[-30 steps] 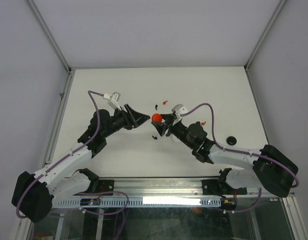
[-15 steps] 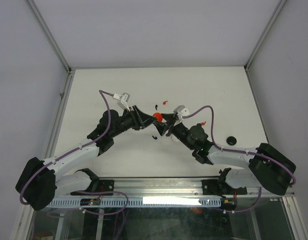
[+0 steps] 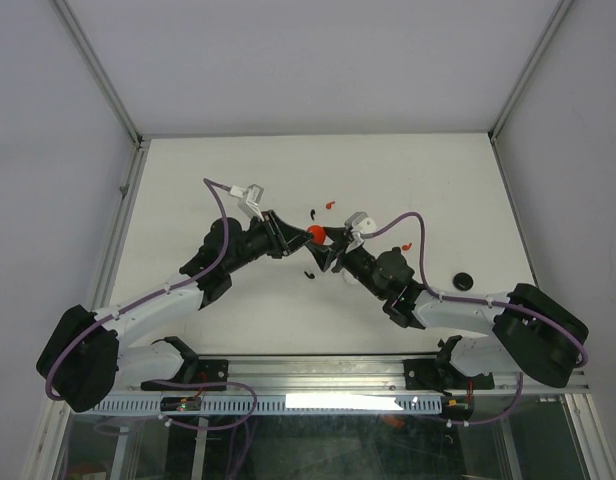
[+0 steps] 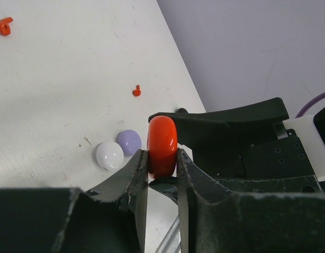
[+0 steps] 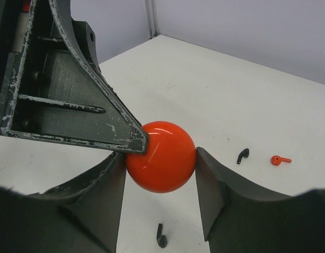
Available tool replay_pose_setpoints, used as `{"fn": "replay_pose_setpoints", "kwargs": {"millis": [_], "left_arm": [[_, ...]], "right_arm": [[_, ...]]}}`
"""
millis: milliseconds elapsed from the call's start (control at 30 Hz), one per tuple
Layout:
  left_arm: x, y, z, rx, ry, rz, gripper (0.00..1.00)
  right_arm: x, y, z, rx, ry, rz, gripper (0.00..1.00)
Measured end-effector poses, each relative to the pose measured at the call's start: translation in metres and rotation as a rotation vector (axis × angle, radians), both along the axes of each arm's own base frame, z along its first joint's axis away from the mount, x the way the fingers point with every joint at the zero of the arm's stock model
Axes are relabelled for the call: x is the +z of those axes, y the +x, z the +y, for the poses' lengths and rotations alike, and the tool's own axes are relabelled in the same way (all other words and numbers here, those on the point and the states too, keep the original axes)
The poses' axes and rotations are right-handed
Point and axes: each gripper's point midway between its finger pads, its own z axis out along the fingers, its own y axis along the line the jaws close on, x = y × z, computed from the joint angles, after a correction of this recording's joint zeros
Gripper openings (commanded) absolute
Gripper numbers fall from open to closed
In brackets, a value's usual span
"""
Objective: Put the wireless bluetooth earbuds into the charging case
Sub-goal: Pick up the charging case at the center of the board.
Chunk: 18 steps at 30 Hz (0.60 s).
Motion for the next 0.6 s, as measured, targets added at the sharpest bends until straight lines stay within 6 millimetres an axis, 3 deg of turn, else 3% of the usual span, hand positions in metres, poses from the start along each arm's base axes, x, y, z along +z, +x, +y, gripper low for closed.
{"fn": "replay_pose_setpoints", "kwargs": {"millis": [133, 367, 600], "left_arm": [[-0.003, 0.0, 0.0, -0.008, 0.044, -0.025, 0.0], [-0.005, 0.003, 0.003, -0.04, 0.214, -0.135, 0.0], [0.001, 0.007, 0.006, -0.109, 0.367, -0.287, 0.0]], "right_arm": [[-0.004, -0.001, 0.0, 0.005, -0.018, 0.008, 0.61], [-0.01, -0.013, -0.004, 0.079, -0.097, 0.058, 0.8], [0.009, -0.015, -0.025, 0.197, -0.173, 0.112, 0.82]]}}
